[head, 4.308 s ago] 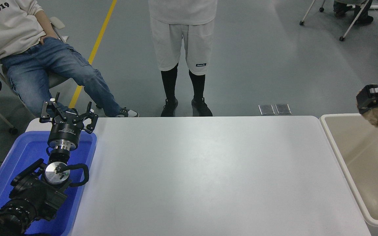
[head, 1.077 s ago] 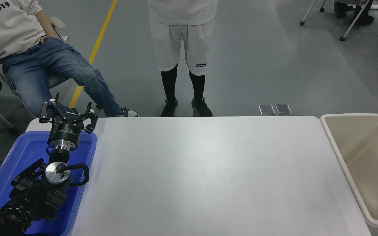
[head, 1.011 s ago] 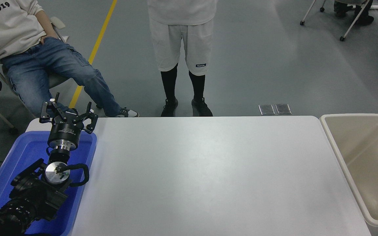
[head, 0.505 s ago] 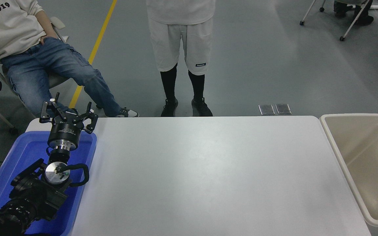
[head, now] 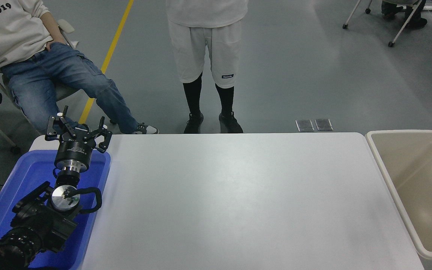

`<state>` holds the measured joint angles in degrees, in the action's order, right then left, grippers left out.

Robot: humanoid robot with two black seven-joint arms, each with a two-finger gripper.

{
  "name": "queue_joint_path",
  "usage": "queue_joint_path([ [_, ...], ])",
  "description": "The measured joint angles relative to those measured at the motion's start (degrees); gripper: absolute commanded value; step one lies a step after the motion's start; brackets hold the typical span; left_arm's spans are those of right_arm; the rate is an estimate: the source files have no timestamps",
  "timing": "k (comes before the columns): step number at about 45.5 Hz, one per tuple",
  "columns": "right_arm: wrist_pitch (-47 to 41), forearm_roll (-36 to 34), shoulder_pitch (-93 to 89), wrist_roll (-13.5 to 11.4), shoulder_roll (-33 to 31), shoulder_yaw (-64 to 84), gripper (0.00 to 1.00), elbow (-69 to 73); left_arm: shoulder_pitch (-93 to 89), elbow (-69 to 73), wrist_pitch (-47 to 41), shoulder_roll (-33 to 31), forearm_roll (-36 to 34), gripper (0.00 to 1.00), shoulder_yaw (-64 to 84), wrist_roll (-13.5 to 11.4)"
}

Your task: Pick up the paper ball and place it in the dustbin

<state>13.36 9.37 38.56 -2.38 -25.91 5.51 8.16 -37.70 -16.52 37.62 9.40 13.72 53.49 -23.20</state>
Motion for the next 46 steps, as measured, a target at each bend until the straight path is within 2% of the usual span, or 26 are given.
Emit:
queue_joint_path([
  [12, -0.4, 0.4, 0.1, -0.1, -5.6, -3.0, 1.00, 10.3, 0.0, 0.0, 0.0, 0.0, 0.0, 0.99, 0.0, 0.0],
  [24, -0.6, 0.4, -1.9, -0.1, -11.7, -21.7, 1.00, 20.4, 0.0, 0.0, 0.1, 0.0, 0.0, 0.99, 0.0, 0.0],
  [33, -0.7, -0.1, -4.0, -0.1, -12.4, -38.6, 1.00, 24.1, 0.0, 0.0, 0.1, 0.0, 0.0, 0.99, 0.0, 0.0],
  [46, -2.4, -0.5, -7.0, 0.1, -8.6, -56.3, 1.00, 29.1, 0.0, 0.0, 0.0, 0.0, 0.0, 0.99, 0.0, 0.0],
])
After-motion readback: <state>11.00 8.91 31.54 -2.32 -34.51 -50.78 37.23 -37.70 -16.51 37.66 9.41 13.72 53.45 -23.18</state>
